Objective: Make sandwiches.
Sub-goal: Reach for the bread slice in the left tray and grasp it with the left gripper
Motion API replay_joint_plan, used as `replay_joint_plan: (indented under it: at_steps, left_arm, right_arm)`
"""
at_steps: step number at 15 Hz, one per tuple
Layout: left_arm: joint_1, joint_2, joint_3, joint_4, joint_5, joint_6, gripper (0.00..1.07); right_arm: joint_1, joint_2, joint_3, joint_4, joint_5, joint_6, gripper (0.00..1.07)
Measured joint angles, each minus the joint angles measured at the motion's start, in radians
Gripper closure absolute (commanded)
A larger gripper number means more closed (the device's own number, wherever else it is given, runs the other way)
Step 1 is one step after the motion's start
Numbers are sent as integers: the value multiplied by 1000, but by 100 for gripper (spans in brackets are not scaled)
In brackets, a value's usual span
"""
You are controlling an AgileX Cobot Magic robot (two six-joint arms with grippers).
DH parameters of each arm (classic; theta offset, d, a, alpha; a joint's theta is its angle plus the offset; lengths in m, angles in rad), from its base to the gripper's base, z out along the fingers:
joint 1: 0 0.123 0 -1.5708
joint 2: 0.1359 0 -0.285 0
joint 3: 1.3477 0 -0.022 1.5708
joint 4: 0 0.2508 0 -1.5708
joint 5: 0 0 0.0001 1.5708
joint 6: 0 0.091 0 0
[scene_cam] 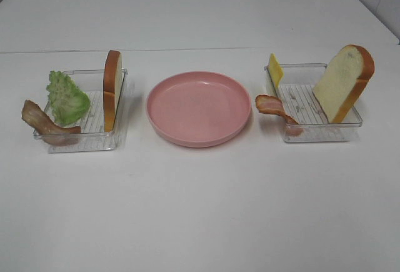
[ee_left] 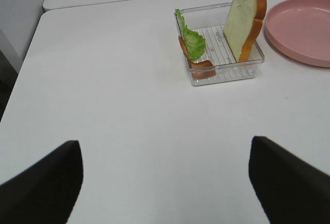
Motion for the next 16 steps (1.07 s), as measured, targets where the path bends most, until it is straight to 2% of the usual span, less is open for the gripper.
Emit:
replay_joint_plan:
  at_steps: [16]
  left_arm:
    - [0,0,0,0,0,0,24]
  right_arm:
    - [0,0,0,0,0,0,20]
